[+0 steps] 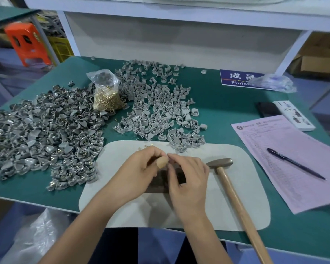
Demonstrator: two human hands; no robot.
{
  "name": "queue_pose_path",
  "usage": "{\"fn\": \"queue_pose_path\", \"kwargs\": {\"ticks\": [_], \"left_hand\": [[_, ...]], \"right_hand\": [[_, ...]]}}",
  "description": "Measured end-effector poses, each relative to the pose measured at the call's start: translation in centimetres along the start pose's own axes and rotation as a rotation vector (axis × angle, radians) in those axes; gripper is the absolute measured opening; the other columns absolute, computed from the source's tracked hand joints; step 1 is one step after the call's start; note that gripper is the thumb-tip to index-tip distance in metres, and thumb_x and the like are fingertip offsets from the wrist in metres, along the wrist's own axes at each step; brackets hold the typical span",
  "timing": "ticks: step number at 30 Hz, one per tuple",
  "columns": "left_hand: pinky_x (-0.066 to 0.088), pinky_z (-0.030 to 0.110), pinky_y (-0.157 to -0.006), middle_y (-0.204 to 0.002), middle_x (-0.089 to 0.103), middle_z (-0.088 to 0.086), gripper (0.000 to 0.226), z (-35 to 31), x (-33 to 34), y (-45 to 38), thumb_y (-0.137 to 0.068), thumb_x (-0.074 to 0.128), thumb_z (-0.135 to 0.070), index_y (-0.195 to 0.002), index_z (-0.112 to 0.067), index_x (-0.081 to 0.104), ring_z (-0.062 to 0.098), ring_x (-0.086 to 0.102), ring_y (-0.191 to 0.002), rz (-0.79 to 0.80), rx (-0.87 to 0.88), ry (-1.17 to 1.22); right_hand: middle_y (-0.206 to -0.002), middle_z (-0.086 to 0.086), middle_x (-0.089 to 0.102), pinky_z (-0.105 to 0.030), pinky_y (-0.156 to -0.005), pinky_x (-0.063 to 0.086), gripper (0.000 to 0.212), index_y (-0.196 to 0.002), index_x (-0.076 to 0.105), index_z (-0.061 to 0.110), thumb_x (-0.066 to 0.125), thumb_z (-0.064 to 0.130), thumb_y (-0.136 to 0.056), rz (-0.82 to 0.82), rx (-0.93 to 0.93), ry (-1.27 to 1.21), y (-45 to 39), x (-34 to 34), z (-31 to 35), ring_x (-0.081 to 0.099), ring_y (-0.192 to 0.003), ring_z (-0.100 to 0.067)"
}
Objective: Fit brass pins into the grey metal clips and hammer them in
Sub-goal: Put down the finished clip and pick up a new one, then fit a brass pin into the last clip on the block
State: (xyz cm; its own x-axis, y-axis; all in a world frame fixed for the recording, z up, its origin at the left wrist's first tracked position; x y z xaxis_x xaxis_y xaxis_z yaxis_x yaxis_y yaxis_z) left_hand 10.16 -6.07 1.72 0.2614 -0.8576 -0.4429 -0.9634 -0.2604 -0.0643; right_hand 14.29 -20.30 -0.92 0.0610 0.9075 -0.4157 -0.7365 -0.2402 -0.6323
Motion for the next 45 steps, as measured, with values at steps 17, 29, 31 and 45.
{"fn": "queue_pose_path", "kwargs": {"ticks": [17, 29, 31, 45], "left_hand": [[0.048, 0.016, -0.064, -0.086, 0.075, -0.011, 0.004, -0.4, 2.1, -5.0, -0.094, 0.069, -0.028, -0.097, -0.028, 0.065, -0.001, 0.063, -0.069, 0.051, -0.063, -0.090], [0.051, 0.031, -0.077, -0.097, 0.068, -0.014, 0.014, -0.2, 5.4, -10.8, -0.086, 0.072, -0.047, -0.092, -0.035, 0.066, 0.013, 0.064, -0.097, 0.097, -0.055, -0.848], [0.049, 0.030, -0.075, -0.096, 0.066, -0.015, 0.012, -0.6, 5.4, -10.7, -0.087, 0.072, -0.046, -0.087, -0.035, 0.066, 0.012, 0.063, -0.094, 0.083, -0.028, -0.820], [0.054, 0.017, -0.064, -0.085, 0.068, -0.014, 0.016, 0.4, -0.7, -1.7, -0.089, 0.074, -0.026, -0.098, -0.036, 0.064, 0.008, 0.069, -0.069, -0.064, -0.049, -0.103]], "right_hand": [[-0.099, 0.018, 0.069, -0.027, -0.086, 0.049, 0.008, -0.099, 0.066, 0.036, 0.060, 0.032, -0.095, -0.237, 0.409, -0.257, -0.3, -1.9, -2.8, 0.064, -0.098, -0.010], [-0.089, 0.020, 0.069, -0.006, -0.072, 0.042, 0.016, -0.093, 0.068, 0.024, 0.066, 0.009, -0.097, -0.302, 0.633, -0.394, 0.3, -2.5, -4.3, 0.062, -0.083, 0.002], [-0.089, 0.019, 0.069, -0.006, -0.072, 0.042, 0.016, -0.093, 0.069, 0.025, 0.065, 0.009, -0.097, -0.300, 0.641, -0.401, 0.3, -2.5, -4.3, 0.062, -0.083, 0.001], [-0.089, 0.018, 0.070, -0.007, -0.074, 0.043, 0.015, -0.094, 0.069, 0.024, 0.064, 0.011, -0.098, -0.298, 0.633, -0.401, 0.3, -2.2, -4.7, 0.062, -0.083, 0.001]]}}
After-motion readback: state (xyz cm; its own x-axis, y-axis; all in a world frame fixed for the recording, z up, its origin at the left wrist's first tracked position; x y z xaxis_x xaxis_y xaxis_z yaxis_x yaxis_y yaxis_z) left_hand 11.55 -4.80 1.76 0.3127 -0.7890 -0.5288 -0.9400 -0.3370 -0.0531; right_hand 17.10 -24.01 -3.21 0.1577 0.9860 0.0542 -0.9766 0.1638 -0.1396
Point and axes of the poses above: each hand's wrist, its own y-axis away from the middle knuckle, its own x-axis out of the palm, z = x × y, the point moved 6 cm from there along -y, towards the middle knuckle
